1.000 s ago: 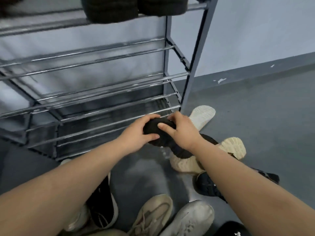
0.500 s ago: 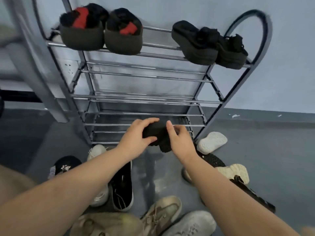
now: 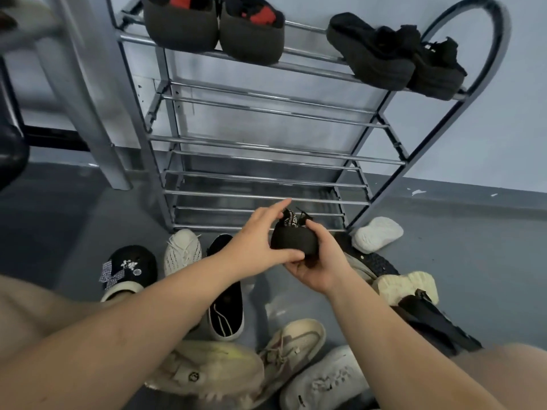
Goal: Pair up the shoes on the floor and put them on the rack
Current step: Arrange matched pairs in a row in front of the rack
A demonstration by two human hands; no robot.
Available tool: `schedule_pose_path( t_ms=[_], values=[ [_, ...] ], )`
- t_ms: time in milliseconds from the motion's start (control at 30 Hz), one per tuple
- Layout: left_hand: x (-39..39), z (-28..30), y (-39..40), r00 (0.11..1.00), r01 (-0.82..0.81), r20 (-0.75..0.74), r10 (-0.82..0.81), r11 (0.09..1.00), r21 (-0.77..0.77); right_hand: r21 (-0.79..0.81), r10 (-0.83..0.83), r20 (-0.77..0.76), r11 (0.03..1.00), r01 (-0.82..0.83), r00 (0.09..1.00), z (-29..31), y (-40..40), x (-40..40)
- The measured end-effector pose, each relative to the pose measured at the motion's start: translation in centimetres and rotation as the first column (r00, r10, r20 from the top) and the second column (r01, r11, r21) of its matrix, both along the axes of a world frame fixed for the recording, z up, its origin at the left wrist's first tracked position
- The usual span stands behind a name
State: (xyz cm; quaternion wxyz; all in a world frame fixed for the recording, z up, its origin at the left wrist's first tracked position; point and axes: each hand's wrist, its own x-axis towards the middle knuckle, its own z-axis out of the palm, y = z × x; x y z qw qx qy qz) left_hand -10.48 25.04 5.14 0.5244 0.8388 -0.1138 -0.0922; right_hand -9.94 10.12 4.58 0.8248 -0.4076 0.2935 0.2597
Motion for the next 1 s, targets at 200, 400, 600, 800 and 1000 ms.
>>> schedule_pose_path(
  t_ms=[200, 400, 600, 800, 1000],
  values=[
    [-0.1, -1.5, 0.5, 0.585, -0.411, -0.809, -0.052, 0.841, -0.351, -0.081, 0.089, 0.058, 0.993, -0.084, 0.994, -1.6, 0.3, -1.2],
    [-0.5, -4.9, 0.3, 0.575, -0.511, -0.815, -0.072, 0.746, -0.427, -0.206, 0.276, 0.075, 0.945, -0.256, 0.958, -2.7, 0.0, -1.9],
    [-1.0, -8.1, 1.3, 0.552, -0.536, -0.833, 0.026, 0.776, -0.331, -0.281, 0.357, -0.046, 0.892, -0.355, 0.933, -5.7, 0.3, -2.7],
    [-2.8, -10.3, 2.5, 0.452, -0.457, -0.884, 0.122, 0.883, -0.112, -0.399, 0.478, -0.183, 0.762, -0.509, 0.859, -8.4, 1.7, -4.5],
    [-2.6, -11.9, 2.9, 0.373, -0.381, -0.913, 0.167, 0.924, 0.013, -0.395, 0.49, -0.246, 0.737, -0.548, 0.836, -10.0, 1.9, -3.9]
  ],
)
